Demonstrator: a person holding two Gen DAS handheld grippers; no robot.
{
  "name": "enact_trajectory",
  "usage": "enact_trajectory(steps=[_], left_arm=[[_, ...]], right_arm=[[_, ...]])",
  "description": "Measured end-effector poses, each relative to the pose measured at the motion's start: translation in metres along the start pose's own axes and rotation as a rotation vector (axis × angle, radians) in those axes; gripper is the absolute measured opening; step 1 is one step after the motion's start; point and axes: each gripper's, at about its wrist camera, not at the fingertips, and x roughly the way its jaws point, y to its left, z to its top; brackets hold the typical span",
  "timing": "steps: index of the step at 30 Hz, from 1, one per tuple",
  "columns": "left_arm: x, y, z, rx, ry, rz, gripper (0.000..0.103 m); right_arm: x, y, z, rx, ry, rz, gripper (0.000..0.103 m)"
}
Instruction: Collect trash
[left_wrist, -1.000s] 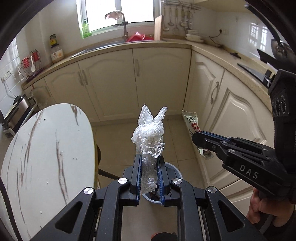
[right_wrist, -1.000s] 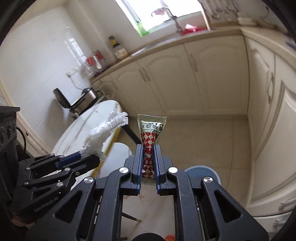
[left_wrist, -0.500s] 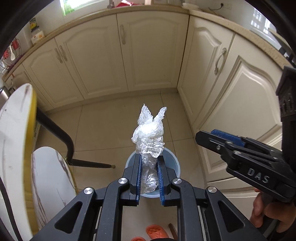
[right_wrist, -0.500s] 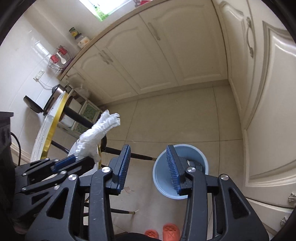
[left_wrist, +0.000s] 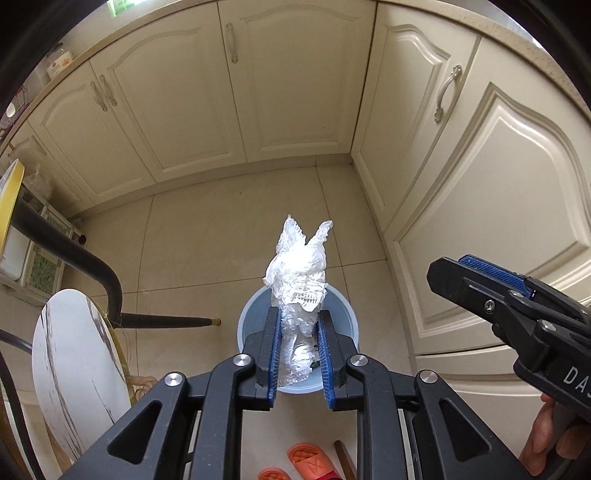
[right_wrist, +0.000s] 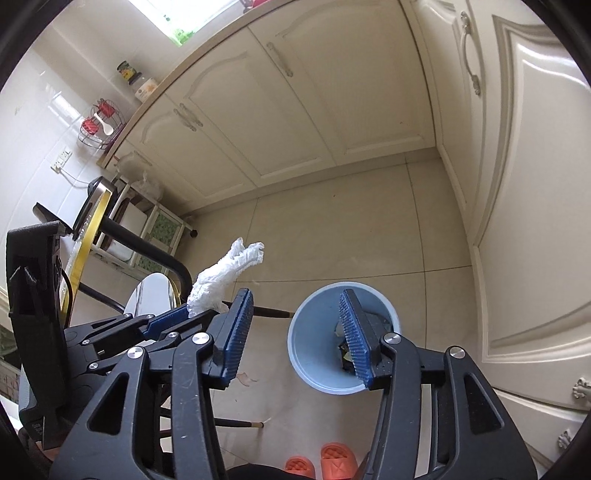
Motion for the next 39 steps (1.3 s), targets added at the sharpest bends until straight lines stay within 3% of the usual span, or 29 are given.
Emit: enact_trajectory(steps=[2, 3, 4, 7, 12, 16, 25, 28, 31, 39], left_arm=[[-0.004, -0.002, -0.002, 0.001, -0.022, 0.014, 0.038], [-0.006, -0.003, -0.001, -0.001, -0.035, 0.019, 0.056], [-0.007, -0.004, -0.001, -0.004, -0.051, 0.019, 0.068], [-0.017, -0.007, -0.007, -0.001, -0.09, 0.023, 0.079], [-0.034, -0.009, -0.023, -0.006, -0.103, 0.024, 0.08], [-0.065, -0.008, -0.044, -0.02, -0.176, 0.056, 0.086], [-0.166, -0.004, -0.108, -0.08, -0.368, 0.161, 0.102], [-0.209, -0.001, -0.145, -0.106, -0.428, 0.207, 0.102], [-0.254, 0.001, -0.189, -0.147, -0.487, 0.247, 0.102], [-0.353, 0.012, -0.306, -0.322, -0.635, 0.382, 0.102]], right_arm=[[-0.003, 0.001, -0.001, 0.005, -0.007, -0.001, 0.051], [-0.005, 0.002, -0.001, 0.005, -0.01, 0.0, 0.051], [-0.006, 0.001, 0.0, 0.006, -0.012, 0.002, 0.051], [-0.015, 0.003, -0.002, 0.007, -0.025, -0.001, 0.053], [-0.033, 0.014, -0.004, 0.004, -0.049, 0.001, 0.055], [-0.054, 0.03, -0.006, -0.021, -0.085, -0.003, 0.059], [-0.121, 0.096, -0.018, -0.137, -0.201, -0.012, 0.084], [-0.143, 0.128, -0.026, -0.196, -0.23, 0.013, 0.086], [-0.166, 0.162, -0.038, -0.264, -0.28, 0.027, 0.101], [-0.221, 0.267, -0.09, -0.494, -0.384, 0.074, 0.103]])
